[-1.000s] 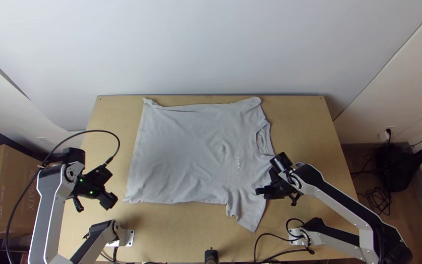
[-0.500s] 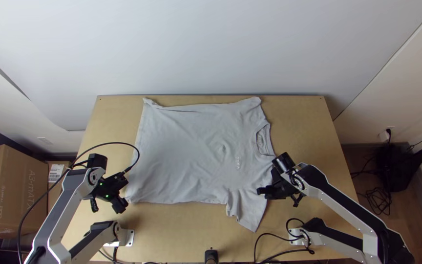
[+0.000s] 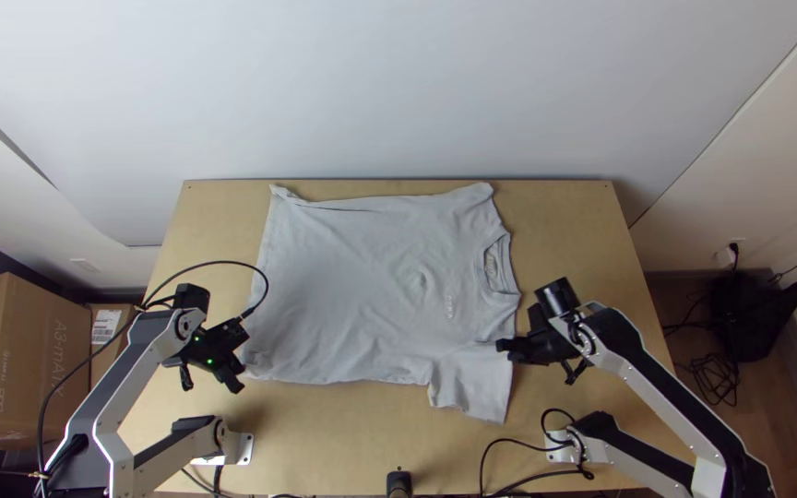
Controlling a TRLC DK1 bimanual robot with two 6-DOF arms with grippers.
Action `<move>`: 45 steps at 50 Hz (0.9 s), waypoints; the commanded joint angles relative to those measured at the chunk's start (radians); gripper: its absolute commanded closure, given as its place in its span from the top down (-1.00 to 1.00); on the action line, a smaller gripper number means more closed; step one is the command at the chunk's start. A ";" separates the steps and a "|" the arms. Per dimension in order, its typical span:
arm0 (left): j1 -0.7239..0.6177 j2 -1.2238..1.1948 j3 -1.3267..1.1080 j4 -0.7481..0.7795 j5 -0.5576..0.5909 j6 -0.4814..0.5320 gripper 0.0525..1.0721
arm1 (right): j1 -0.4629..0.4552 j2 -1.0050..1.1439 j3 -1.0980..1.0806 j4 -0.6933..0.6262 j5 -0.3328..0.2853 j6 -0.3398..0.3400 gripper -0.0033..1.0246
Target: Fold the t-shirt
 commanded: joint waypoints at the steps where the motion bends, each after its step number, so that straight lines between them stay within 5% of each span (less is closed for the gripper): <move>1: 0.041 0.002 0.093 -0.008 0.055 -0.025 -0.95 | -0.068 -0.043 0.029 -0.027 0.007 0.006 -0.73; 9: 0.093 0.016 0.184 0.033 0.139 -0.149 -0.95 | -0.102 -0.059 0.032 -0.005 0.010 -0.048 -0.71; 12: 0.092 0.026 0.184 0.099 0.137 -0.226 -0.95 | -0.120 -0.068 0.042 0.038 0.008 -0.057 -0.96; 23: 0.019 -0.011 0.296 0.174 0.137 -0.503 -0.95 | -0.117 -0.040 0.146 0.088 0.016 -0.034 -0.95; 25: -0.005 -0.034 0.307 0.174 0.137 -0.516 -0.95 | -0.115 -0.026 0.172 0.064 0.014 -0.043 -0.62; 28: -0.027 -0.055 0.313 0.173 0.137 -0.520 -0.95 | -0.111 -0.020 0.195 0.031 0.016 -0.042 0.57; 29: -0.031 -0.058 0.313 0.171 0.137 -0.520 -0.95 | -0.111 -0.009 0.201 0.010 0.016 -0.042 0.74; 45: -0.037 -0.087 0.265 0.157 0.137 -0.519 -0.95 | -0.019 0.052 0.120 -0.188 0.024 -0.020 0.84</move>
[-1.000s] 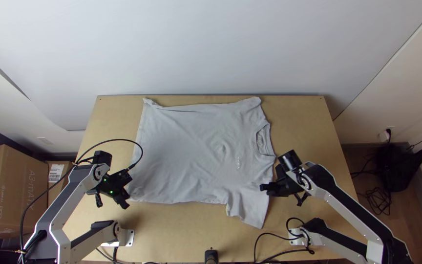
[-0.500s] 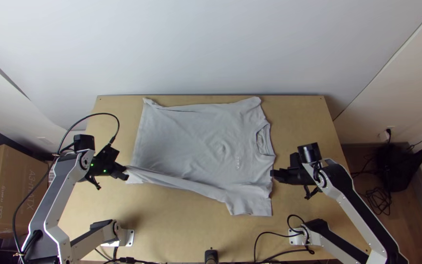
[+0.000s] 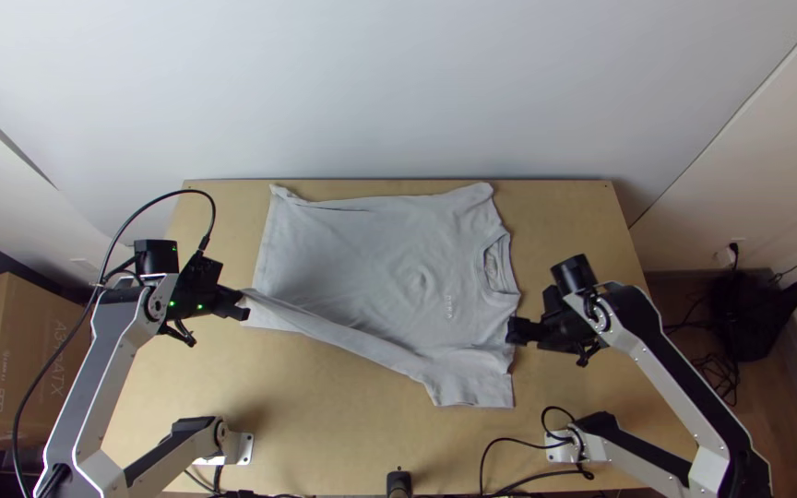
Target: Fold the t-shirt
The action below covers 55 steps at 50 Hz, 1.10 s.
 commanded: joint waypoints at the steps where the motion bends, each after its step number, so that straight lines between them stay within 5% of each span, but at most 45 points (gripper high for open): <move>1: -0.004 -0.026 -0.035 -0.009 0.009 -0.008 -0.95 | 0.042 -0.002 -0.054 -0.020 0.000 0.023 0.84; 21: -0.005 -0.027 -0.032 -0.032 0.007 -0.007 -0.95 | 0.111 0.196 -0.102 0.079 -0.079 0.019 0.75; 28: -0.004 -0.053 -0.035 -0.055 0.006 0.004 -0.95 | 0.145 0.271 -0.099 0.148 -0.113 0.023 0.26; 35: 0.018 -0.069 -0.027 -0.073 0.006 0.021 -0.95 | 0.163 0.257 -0.057 0.158 -0.113 0.031 -0.95; 43: 0.061 -0.067 0.036 -0.075 0.006 -0.028 -0.95 | 0.103 0.142 0.067 0.141 -0.090 0.027 -0.95; 55: 0.038 -0.066 0.159 0.028 -0.046 -0.206 -0.95 | -0.019 0.145 0.297 0.124 -0.044 -0.087 -0.95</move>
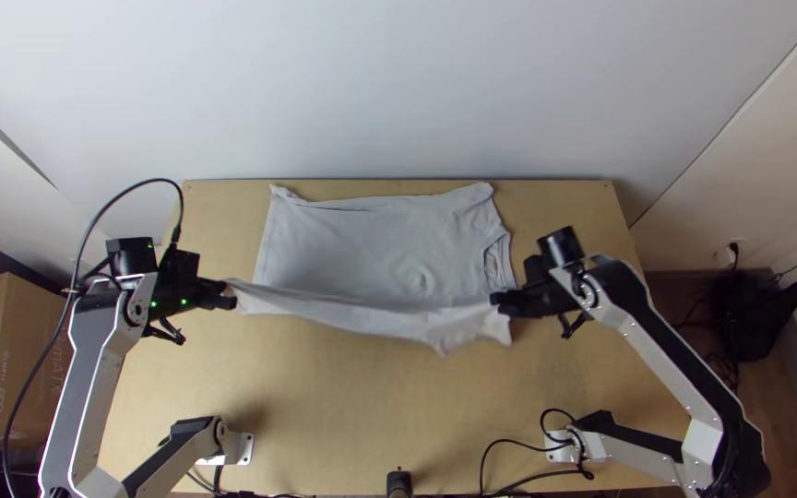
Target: Fold the t-shirt
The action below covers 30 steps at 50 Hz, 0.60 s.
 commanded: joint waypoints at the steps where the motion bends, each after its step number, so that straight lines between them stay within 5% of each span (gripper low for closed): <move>1: -0.019 -0.006 0.087 0.053 -0.022 -0.093 -0.95 | -0.052 0.026 0.115 -0.011 0.012 -0.061 -0.95; 15: -0.003 0.170 0.379 0.215 -0.114 -0.176 -0.95 | -0.177 0.300 0.632 -0.005 0.044 -0.127 -0.95; 25: 0.023 0.282 0.625 0.306 -0.134 -0.260 -0.95 | -0.190 0.497 1.161 -0.024 0.127 -0.186 -0.95; 30: 0.027 0.348 0.771 0.309 -0.172 -0.309 -0.95 | -0.183 0.509 1.224 0.073 0.187 -0.233 -0.95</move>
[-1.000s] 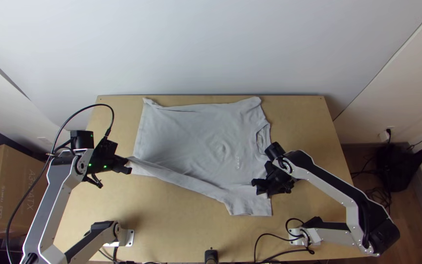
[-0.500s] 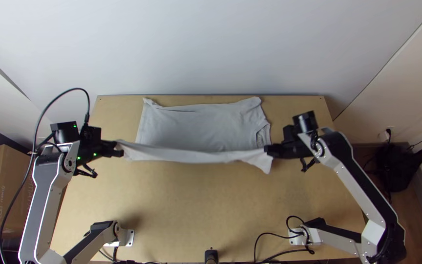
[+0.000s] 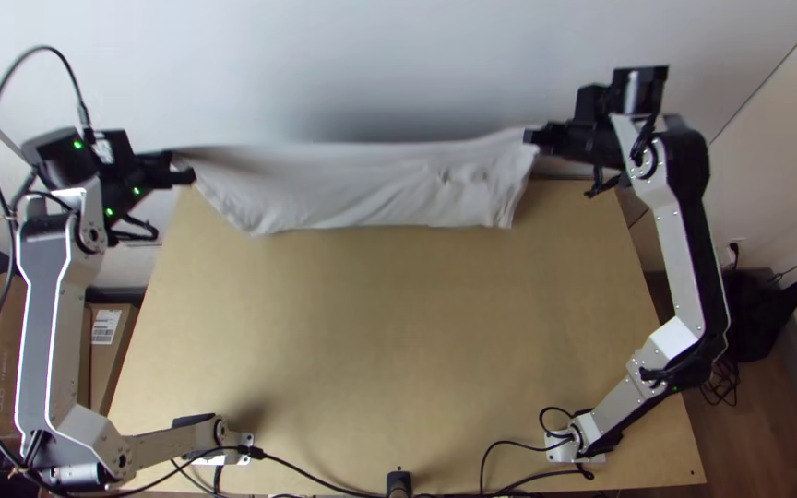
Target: Fold the t-shirt
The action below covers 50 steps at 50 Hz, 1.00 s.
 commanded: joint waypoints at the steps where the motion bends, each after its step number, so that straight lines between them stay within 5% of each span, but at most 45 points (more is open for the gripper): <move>1: 0.022 0.051 0.169 0.036 -0.058 -0.081 -0.95 | -0.009 0.007 0.090 0.075 0.067 -0.056 -0.95; 17: 0.026 -0.009 0.309 0.111 -0.133 -0.239 -0.95 | -0.010 -0.260 0.003 0.289 0.158 -0.026 -0.95; 36: 0.040 -0.545 0.057 0.145 -0.085 -0.268 -0.95 | 0.097 -0.788 -0.235 0.232 0.155 0.027 -0.95; 50: -0.016 -0.729 -0.021 0.028 -0.082 -0.265 -0.95 | 0.099 -0.907 -0.263 0.095 0.109 0.061 -0.95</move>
